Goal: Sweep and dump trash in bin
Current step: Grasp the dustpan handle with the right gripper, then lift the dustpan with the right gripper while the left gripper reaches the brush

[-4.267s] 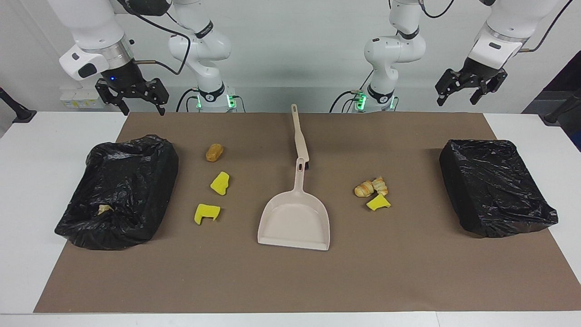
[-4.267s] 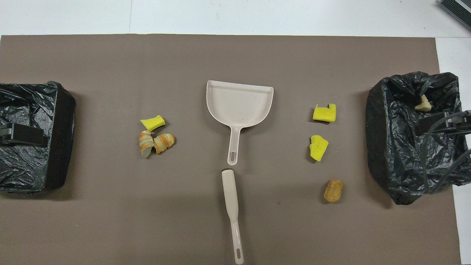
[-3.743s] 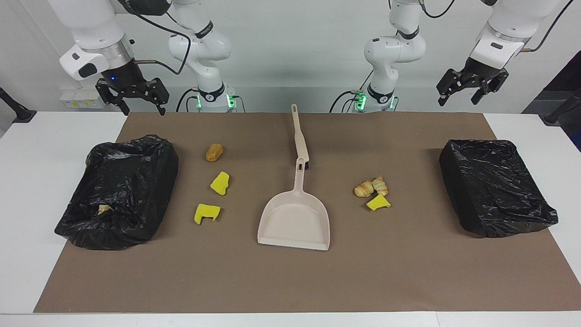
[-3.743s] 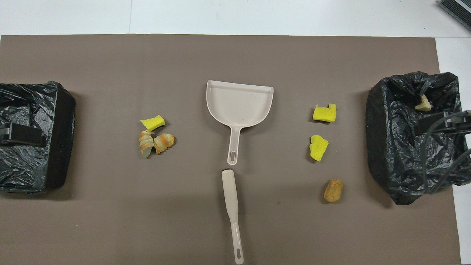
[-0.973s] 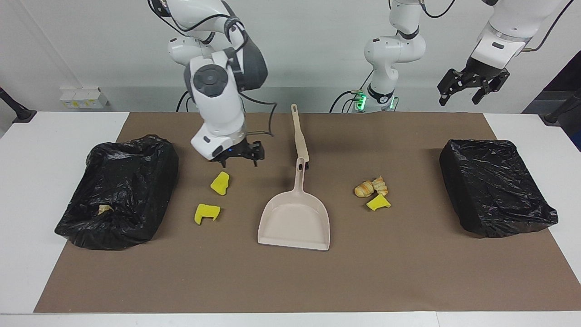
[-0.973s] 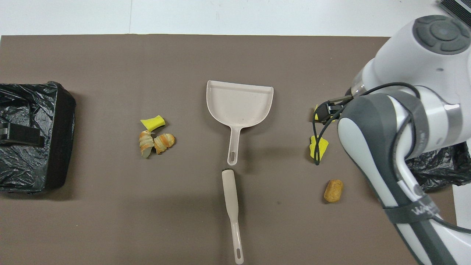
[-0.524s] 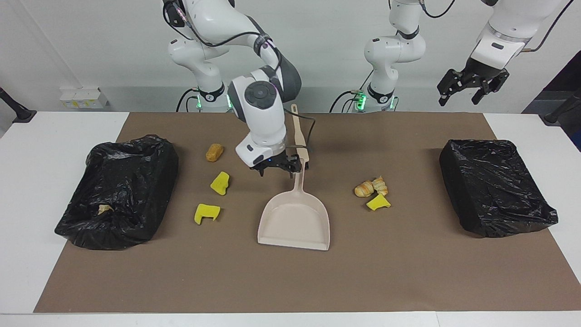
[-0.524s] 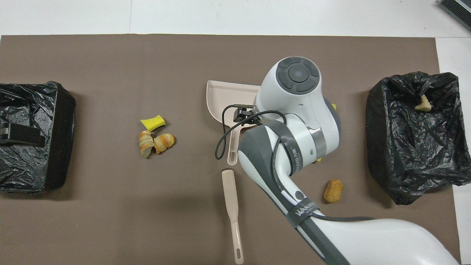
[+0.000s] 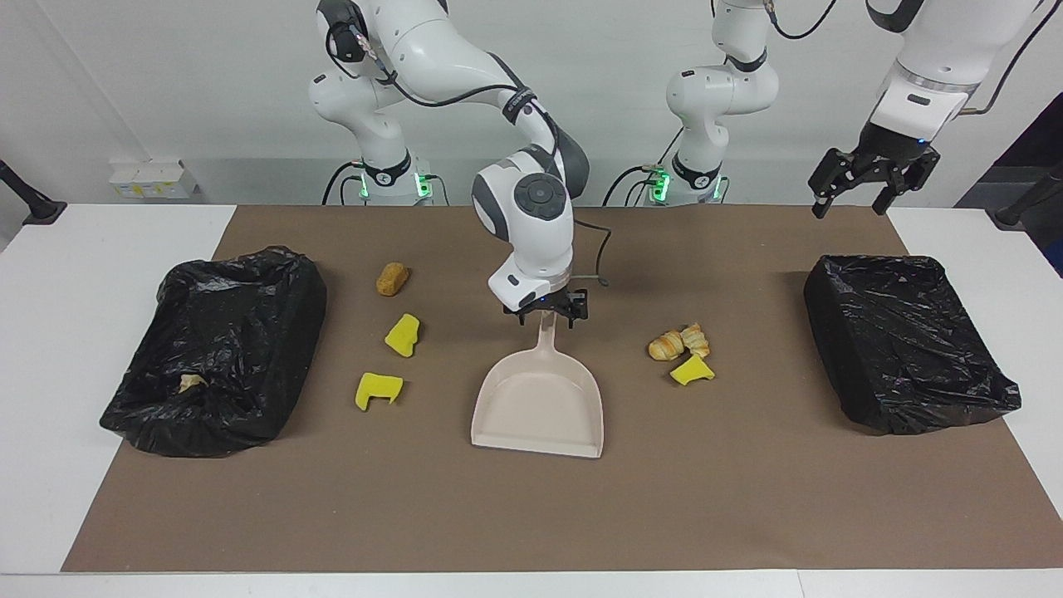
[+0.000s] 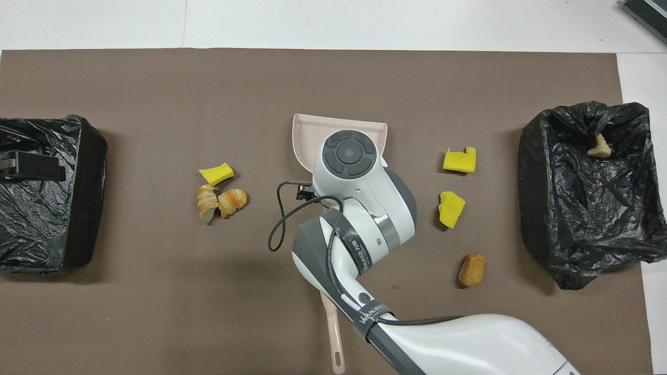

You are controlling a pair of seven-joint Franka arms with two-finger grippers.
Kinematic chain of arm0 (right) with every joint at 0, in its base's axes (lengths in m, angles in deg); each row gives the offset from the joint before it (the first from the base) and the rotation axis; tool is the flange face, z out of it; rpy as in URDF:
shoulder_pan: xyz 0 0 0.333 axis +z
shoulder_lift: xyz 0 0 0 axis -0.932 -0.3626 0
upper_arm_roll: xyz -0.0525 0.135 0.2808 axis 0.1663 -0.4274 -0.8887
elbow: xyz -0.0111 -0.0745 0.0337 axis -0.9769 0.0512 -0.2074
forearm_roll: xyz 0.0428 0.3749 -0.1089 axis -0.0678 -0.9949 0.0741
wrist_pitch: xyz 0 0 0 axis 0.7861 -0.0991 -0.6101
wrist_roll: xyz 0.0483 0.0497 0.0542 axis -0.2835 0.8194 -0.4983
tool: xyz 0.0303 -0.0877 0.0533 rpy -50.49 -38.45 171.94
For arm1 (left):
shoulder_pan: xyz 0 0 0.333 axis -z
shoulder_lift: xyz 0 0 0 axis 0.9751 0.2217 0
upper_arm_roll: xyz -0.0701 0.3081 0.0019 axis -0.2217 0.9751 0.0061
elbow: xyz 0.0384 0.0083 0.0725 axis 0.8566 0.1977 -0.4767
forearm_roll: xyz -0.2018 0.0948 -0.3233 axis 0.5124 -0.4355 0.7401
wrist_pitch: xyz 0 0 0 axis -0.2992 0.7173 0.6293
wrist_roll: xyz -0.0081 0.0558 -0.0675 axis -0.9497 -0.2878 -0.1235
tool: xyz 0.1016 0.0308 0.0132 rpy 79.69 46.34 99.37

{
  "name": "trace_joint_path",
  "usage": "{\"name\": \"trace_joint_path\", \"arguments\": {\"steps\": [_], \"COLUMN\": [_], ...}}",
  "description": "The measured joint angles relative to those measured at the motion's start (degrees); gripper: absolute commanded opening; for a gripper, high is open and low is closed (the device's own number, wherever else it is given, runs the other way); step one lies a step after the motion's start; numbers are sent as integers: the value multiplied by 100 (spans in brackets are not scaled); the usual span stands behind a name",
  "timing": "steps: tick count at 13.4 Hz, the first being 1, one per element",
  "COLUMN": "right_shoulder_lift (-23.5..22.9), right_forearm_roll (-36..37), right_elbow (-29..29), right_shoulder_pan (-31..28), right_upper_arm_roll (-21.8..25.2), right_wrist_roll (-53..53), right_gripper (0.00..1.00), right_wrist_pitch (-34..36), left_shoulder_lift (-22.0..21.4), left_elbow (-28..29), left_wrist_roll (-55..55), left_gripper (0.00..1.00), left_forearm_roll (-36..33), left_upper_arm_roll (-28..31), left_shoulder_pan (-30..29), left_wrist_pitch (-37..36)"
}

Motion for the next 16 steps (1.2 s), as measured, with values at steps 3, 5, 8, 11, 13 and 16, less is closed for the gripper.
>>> {"name": "trace_joint_path", "arguments": {"steps": [3,5,8,11,13,16], "right_shoulder_lift": [61,130,179,247,477,916], "right_forearm_roll": [43,92,412,765,784,781], "right_elbow": [-178,-288,-350,-335,-298,-285], "right_shoulder_pan": [12,11,10,20,-73,-464], "right_upper_arm_roll": [19,35,39,20,50,52], "right_wrist_roll": [-1,0,35,622,1100,2346], "right_gripper": [22,0,0,0,0,0], "right_wrist_pitch": [-6,-6,35,64,206,522], "left_shoulder_lift": [0,0,0,-1,-3,-13], "left_elbow": [68,109,112,132,280,650], "left_wrist_roll": [-56,-59,-59,-59,-56,155], "left_gripper": [100,100,100,100,100,100], "left_forearm_roll": [0,0,0,0,1,1], "left_upper_arm_roll": [-2,-11,-18,-28,-57,-130], "left_shoulder_pan": [-37,-37,-37,-32,89,312], "left_wrist_pitch": [12,13,13,13,3,3]}}
